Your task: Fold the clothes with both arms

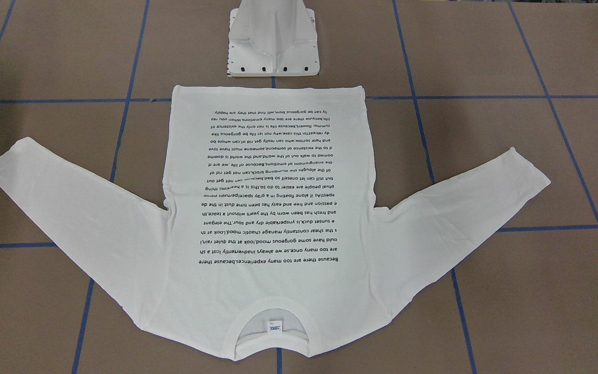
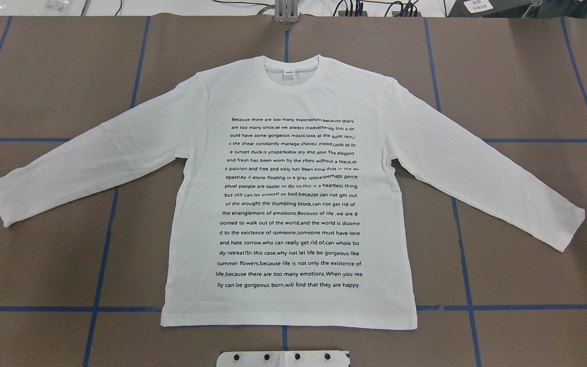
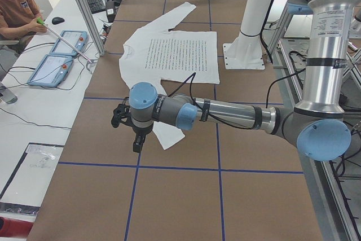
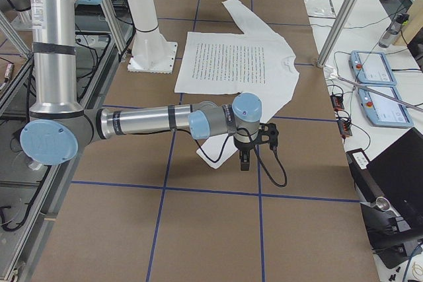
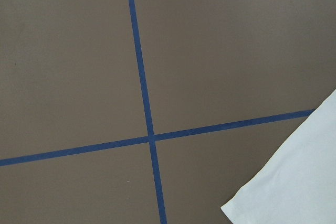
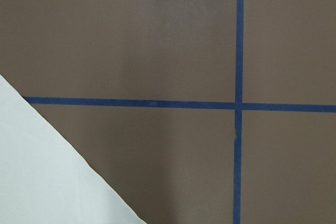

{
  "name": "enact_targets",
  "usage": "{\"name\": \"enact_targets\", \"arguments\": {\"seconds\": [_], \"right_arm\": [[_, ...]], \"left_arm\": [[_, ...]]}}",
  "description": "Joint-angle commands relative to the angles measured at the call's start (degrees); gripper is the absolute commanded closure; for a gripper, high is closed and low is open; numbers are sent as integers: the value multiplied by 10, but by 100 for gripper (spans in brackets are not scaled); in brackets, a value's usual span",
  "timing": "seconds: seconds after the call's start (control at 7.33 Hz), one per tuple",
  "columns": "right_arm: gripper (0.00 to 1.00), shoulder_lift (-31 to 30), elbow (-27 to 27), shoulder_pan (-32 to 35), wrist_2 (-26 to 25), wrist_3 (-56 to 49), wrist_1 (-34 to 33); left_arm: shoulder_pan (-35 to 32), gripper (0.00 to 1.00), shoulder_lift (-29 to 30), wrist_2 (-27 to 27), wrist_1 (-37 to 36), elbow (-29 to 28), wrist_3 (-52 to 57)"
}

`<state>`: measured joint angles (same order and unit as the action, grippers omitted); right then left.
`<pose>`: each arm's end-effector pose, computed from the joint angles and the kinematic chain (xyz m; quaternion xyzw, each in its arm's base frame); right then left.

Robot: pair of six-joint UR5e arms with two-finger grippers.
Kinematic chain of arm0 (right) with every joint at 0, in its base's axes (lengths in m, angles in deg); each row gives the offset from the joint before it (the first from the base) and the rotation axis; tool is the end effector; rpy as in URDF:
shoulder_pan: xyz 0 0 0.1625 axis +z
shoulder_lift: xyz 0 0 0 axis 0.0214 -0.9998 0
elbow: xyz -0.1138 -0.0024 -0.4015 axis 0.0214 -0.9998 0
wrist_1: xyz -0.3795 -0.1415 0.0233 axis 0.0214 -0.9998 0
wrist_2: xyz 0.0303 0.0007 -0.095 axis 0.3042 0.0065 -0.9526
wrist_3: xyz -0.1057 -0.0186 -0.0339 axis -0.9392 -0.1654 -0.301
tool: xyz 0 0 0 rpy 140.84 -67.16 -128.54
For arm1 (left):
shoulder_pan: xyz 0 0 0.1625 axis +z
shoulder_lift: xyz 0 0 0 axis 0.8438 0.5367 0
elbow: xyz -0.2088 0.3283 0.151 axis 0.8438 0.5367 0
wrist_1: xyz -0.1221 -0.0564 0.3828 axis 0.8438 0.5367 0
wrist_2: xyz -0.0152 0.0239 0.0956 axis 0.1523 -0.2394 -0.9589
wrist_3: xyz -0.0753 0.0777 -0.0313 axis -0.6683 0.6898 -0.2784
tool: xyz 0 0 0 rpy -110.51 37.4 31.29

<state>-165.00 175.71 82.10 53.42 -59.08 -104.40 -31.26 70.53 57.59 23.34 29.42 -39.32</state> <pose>-0.0038 -0.4930 0.5846 0.0449 -0.3942 0.0068 0.9179 -0.0410 -0.5118 0.5767 0.1187 0.3949 0.0403 0.9101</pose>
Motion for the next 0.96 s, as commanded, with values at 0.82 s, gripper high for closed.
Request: {"name": "enact_targets", "arguments": {"seconds": [0.82], "right_arm": [[0,2,-8,-4,1,3,5]], "left_arm": [[6,0,-21,4,27,11,0]]}}
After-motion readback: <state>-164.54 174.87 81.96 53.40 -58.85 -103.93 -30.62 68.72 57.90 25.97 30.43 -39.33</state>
